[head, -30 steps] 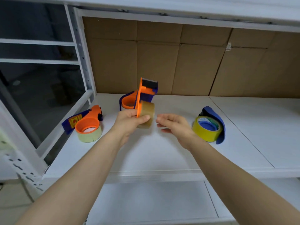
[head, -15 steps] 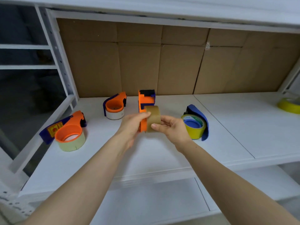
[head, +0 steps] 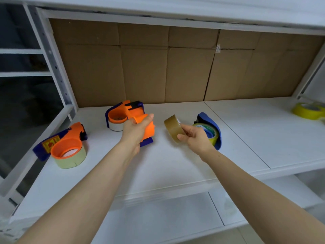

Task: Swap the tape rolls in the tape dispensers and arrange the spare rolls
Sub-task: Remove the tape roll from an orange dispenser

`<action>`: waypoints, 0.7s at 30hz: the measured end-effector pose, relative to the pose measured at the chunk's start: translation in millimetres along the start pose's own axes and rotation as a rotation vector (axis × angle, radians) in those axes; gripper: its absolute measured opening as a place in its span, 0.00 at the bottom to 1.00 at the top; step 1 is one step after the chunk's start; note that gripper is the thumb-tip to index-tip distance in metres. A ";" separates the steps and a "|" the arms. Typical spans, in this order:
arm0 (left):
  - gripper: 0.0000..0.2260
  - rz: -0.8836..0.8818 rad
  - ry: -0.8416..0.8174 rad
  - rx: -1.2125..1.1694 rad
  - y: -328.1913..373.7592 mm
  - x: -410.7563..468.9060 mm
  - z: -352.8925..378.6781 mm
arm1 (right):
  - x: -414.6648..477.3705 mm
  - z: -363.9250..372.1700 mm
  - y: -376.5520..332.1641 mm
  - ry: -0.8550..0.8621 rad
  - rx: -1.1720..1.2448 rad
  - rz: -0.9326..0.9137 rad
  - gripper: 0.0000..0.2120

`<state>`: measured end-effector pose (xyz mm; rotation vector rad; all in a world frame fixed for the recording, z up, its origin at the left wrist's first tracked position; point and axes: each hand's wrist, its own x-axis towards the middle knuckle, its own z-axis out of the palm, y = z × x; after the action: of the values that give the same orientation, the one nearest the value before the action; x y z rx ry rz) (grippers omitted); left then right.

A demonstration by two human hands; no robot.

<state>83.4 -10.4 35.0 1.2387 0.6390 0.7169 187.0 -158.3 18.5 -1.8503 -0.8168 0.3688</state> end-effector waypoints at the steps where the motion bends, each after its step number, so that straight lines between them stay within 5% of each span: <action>1: 0.05 0.009 -0.001 -0.010 1.5 -0.4 0.9 | 1.0 0.0 1.3 -0.005 -0.062 -0.001 0.18; 12: 0.07 0.030 -0.103 0.167 -1.1 -2.2 8.5 | -1.9 11.5 0.4 0.001 -0.506 -0.032 0.16; 16: 0.10 0.126 -0.187 0.250 -3.7 -3.5 7.2 | 3.7 2.9 -9.5 0.342 0.000 0.088 0.12; 18: 0.14 0.159 -0.197 0.302 -3.1 -3.5 8.0 | 14.1 -12.9 -17.5 0.362 0.183 0.228 0.08; 21: 0.13 0.134 -0.202 0.327 -0.9 -3.1 11.8 | 27.5 -34.5 -19.5 0.351 0.039 0.322 0.05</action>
<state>90.6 -20.1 36.7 1.6458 0.5223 0.6016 220.0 -158.8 53.8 -1.9394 -0.2715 0.2468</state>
